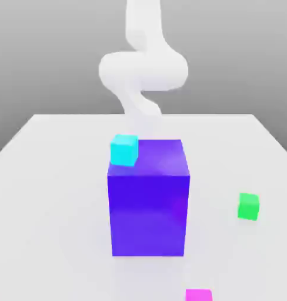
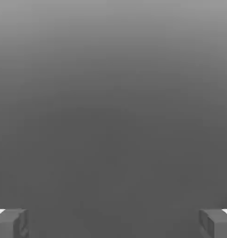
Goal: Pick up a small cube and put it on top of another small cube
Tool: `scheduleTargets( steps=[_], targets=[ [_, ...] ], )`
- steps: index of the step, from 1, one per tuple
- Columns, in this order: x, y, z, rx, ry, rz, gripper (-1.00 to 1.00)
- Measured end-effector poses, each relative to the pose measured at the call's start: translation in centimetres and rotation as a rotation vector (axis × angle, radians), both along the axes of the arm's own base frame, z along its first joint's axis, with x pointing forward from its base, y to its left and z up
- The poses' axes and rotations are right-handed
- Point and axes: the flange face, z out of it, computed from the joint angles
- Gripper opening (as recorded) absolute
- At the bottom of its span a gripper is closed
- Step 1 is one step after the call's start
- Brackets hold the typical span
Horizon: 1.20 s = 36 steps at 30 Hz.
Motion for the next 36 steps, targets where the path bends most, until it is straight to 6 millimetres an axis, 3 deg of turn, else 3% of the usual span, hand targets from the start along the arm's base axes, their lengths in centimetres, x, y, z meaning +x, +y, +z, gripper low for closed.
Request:
scheduleTargets(
  steps=[8, 16, 23, 31, 35, 36],
  targets=[
    [9.1, 2.3, -11.5, 0.339, 0.276, -0.23, 0.0],
    [14.3, 6.0, -24.6, 0.51, 0.536, -0.565, 0.0],
    [15.7, 8.8, -36.1, 0.54, 0.675, -0.92, 0.0],
    [14.8, 10.0, -47.6, 0.491, 0.659, -1.354, 0.0],
    [14.7, 10.1, -53.4, 0.481, 0.641, -1.404, 0.0],
    [14.7, 10.0, -54.7, 0.481, 0.641, -1.406, -1.0]
  ],
)
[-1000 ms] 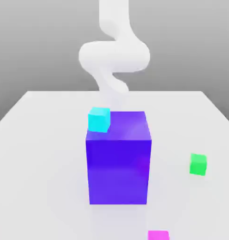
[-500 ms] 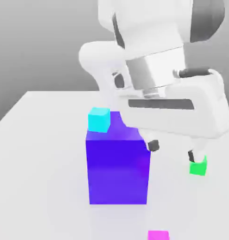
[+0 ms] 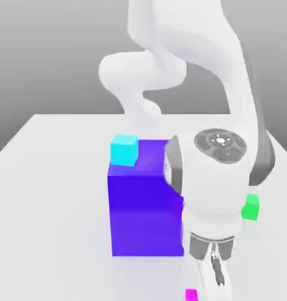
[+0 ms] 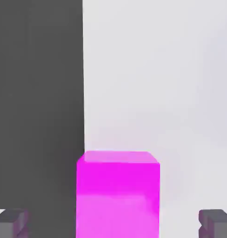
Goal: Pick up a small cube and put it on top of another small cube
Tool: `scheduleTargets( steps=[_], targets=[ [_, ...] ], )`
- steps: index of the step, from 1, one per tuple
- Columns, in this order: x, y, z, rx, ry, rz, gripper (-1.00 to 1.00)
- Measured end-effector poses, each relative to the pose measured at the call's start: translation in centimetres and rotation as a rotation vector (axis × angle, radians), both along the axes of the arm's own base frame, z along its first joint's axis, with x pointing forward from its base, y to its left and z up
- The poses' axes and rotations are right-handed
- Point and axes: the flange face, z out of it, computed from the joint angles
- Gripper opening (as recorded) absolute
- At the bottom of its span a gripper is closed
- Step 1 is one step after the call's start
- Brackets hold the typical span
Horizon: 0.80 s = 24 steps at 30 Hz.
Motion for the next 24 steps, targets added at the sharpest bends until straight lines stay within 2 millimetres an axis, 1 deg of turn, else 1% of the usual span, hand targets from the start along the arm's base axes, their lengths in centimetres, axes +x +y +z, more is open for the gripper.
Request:
scheduleTargets(
  steps=[5, 6, 7, 8, 11, 12, 14, 18, 22, 24],
  targets=[
    [0.0, 0.0, 0.0, 0.0, -0.003, 0.0, -1.0],
    [0.0, 0.0, -0.6, 0.0, -0.002, -0.001, -1.0],
    [0.0, 0.0, -0.1, 0.0, -0.003, 0.0, -1.0],
    [0.1, 0.0, 0.9, -0.001, -0.003, 0.0, -1.0],
    [-0.1, 0.2, 4.9, 0.0, -0.001, 0.008, -1.0],
    [-0.9, 1.2, 5.8, -0.003, 0.002, 0.069, -1.0],
    [-3.0, 3.8, 7.0, -0.01, 0.007, 0.237, -1.0],
    [-8.0, 8.5, 8.6, -0.02, 0.015, 0.585, -1.0],
    [-13.6, 12.5, 9.7, -0.022, 0.019, 0.937, -1.0],
    [-17.2, 15.0, 10.1, -0.022, 0.018, 1.142, -1.0]
  ],
)
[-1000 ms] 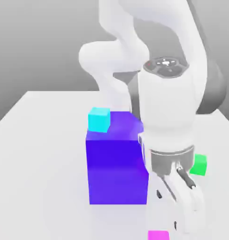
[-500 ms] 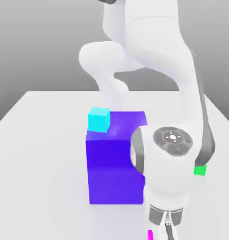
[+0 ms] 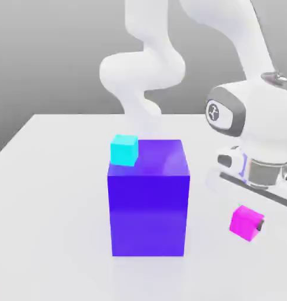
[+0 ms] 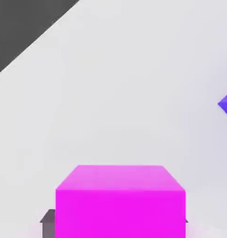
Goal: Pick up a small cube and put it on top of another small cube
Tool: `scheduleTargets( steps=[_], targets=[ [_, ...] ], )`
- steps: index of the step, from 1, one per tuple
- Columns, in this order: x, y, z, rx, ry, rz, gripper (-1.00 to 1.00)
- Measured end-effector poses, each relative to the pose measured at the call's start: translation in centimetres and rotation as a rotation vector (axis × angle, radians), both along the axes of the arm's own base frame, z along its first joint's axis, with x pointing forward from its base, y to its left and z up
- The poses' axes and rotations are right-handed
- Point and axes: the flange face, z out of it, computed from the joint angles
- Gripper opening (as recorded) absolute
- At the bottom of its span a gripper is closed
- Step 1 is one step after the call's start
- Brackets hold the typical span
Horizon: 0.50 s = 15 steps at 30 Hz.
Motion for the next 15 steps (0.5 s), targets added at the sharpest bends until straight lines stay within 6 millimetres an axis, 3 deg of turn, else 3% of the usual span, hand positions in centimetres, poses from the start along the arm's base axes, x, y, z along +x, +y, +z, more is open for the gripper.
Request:
scheduleTargets(
  steps=[3, 7, 10, 15],
  targets=[
    [-5.8, 2.7, 0.5, 0.008, 0.004, 0.319, -1.0],
    [-11.7, 3.4, 0.3, 0.026, 0.006, 0.668, -1.0],
    [-12.7, 3.6, -1.2, 0.032, 0.007, 0.735, -1.0],
    [-12.8, 3.4, -4.7, 0.03, 0.006, 0.74, -1.0]
  ],
)
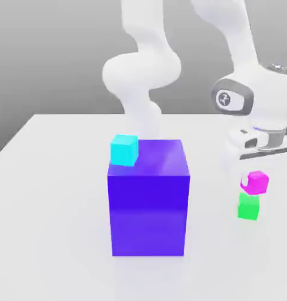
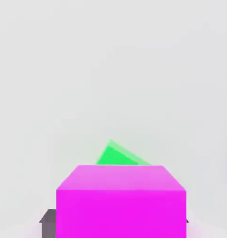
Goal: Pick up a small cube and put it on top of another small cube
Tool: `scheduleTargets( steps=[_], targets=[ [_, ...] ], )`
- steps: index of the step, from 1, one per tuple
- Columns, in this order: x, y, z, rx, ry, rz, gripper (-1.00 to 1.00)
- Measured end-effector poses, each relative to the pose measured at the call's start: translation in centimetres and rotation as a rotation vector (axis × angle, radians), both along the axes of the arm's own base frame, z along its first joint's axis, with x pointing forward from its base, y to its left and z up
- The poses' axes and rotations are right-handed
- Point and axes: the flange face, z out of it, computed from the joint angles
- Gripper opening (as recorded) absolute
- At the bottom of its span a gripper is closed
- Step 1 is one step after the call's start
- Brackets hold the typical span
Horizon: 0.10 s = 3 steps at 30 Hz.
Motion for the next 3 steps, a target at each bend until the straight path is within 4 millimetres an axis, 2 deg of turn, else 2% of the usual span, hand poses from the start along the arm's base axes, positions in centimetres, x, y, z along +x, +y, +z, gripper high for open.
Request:
scheduleTargets(
  steps=[1, 3],
  targets=[
    [-0.04, -0.12, -0.72, -0.002, -0.001, -0.001, 1.0],
    [-0.03, -0.12, -0.72, -0.002, -0.001, -0.001, 1.0]
  ],
)
